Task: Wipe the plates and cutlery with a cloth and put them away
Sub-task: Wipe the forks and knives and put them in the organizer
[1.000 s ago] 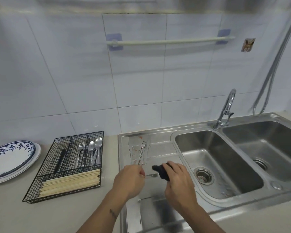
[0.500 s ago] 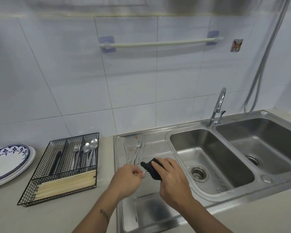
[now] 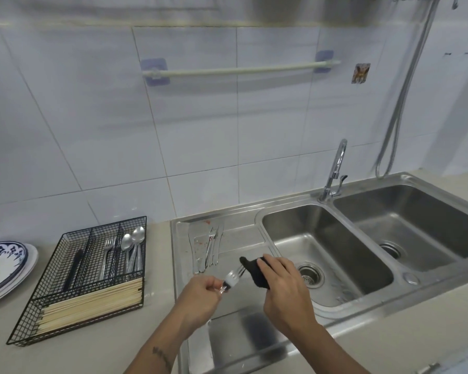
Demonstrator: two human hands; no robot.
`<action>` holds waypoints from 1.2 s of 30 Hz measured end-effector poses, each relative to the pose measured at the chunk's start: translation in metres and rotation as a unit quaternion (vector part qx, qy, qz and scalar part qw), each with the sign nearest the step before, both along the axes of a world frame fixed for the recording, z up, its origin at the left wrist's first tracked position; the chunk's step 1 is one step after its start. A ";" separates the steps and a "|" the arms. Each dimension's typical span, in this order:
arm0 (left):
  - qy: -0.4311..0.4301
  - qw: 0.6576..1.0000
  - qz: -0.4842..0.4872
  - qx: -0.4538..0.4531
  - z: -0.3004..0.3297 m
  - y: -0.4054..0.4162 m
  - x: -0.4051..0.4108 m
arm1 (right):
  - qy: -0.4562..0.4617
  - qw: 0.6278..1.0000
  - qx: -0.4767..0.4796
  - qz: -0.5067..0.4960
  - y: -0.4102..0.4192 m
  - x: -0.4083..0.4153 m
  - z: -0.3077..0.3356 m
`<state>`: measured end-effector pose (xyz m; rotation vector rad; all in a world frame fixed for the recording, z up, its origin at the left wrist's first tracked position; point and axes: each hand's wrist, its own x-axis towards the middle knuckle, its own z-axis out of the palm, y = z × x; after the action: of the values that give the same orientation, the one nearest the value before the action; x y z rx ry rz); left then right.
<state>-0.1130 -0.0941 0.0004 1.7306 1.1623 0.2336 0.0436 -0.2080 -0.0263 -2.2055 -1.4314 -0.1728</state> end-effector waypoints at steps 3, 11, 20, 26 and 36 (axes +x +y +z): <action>-0.022 0.998 0.051 -0.001 -0.006 0.003 -0.001 | 0.011 1.000 0.028 -0.003 -0.001 -0.004 0.008; -0.200 0.960 0.166 -0.107 0.020 0.007 0.023 | 0.065 0.996 0.063 0.004 0.017 -0.031 0.024; -0.294 0.918 0.218 -0.155 0.030 0.014 0.011 | 0.022 0.999 0.022 0.008 0.021 -0.026 0.014; -0.310 0.893 0.232 -0.230 0.029 0.014 0.009 | -0.017 0.999 -0.004 0.042 0.028 -0.030 0.012; -0.284 0.913 0.216 -0.196 0.017 0.015 0.009 | 0.000 0.998 0.060 0.010 0.029 -0.023 0.018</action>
<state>-0.1043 -0.0788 0.0171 0.9414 1.0449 0.6762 0.0204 -0.1788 -0.0082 -2.0934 -1.4047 -0.2472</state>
